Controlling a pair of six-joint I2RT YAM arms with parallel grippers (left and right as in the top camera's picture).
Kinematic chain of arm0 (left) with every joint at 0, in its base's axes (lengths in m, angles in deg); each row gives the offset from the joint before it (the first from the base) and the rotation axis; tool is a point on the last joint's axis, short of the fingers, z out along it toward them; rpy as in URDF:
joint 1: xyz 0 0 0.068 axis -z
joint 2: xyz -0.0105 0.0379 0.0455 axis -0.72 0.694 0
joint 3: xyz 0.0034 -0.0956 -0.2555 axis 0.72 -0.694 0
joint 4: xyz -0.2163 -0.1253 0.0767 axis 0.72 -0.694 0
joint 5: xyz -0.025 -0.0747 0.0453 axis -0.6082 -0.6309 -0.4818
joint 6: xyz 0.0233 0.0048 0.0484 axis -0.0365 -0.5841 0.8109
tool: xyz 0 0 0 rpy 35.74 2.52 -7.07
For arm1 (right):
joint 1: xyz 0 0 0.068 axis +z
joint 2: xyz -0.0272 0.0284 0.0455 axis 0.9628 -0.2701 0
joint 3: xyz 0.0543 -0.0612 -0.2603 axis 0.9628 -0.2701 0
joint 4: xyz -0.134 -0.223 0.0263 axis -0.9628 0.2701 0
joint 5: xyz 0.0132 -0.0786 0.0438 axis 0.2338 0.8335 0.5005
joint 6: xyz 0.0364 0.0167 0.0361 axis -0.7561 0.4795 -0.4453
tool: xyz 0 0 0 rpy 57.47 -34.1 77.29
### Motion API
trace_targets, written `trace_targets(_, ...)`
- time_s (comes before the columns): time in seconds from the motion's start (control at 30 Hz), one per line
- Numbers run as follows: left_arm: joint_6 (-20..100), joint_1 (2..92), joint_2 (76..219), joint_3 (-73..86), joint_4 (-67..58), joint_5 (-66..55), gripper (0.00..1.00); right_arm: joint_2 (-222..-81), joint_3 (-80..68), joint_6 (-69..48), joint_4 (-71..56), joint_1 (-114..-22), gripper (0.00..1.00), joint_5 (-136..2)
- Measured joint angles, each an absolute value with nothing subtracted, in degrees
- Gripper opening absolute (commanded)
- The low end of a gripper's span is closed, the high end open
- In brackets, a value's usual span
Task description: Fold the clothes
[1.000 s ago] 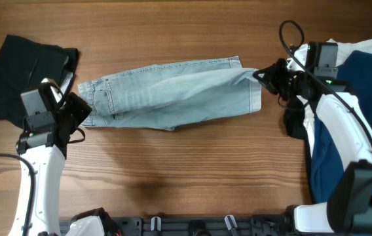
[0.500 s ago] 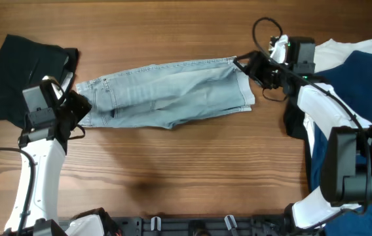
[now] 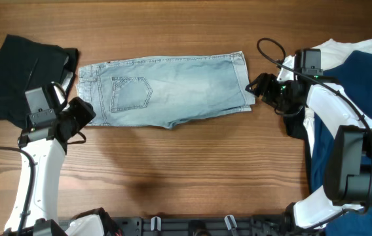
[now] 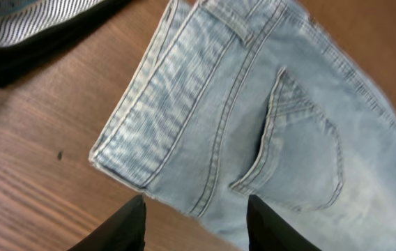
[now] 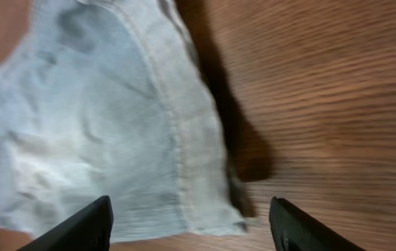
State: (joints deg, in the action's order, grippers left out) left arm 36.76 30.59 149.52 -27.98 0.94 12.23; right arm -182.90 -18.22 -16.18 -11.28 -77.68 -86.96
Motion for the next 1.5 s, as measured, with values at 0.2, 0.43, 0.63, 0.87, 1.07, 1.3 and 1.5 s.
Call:
trace_targets(0.2, 38.5, 30.6, 152.3, -28.1, -0.2, 16.2, 0.49, -182.9, -21.4, -13.8, -14.3, -77.6, 0.76, -84.7)
trace_targets(0.43, 39.0, 30.6, 163.5, -29.2, 4.6, 17.7, 0.41, -183.4, -28.4, -13.3, -27.9, -75.3, 0.54, -87.3)
trace_targets(0.63, 39.3, 30.6, 166.2, -29.3, 6.9, 16.4, 0.32, -184.4, -29.0, -13.8, -31.5, -71.6, 0.06, -87.8)
trace_targets(0.87, 39.5, 30.3, 166.2, -29.3, 6.1, 16.6, 0.63, -185.4, -28.1, -17.5, -27.5, -70.8, 0.04, -85.2)
trace_targets(1.07, 39.9, 30.7, 166.3, -29.3, 6.2, 14.1, 0.97, -183.7, -27.3, -18.1, -20.9, -76.0, 0.04, -82.5)
trace_targets(1.3, 39.5, 30.7, 166.7, -29.6, 16.3, 6.0, 1.0, -182.7, -27.3, -17.8, -20.2, -79.8, 0.39, -77.8)
trace_targets(1.5, 39.5, 30.7, 166.7, -29.7, 23.2, 2.9, 1.0, -181.7, -26.4, -16.9, -18.8, -80.0, 0.63, -76.3)
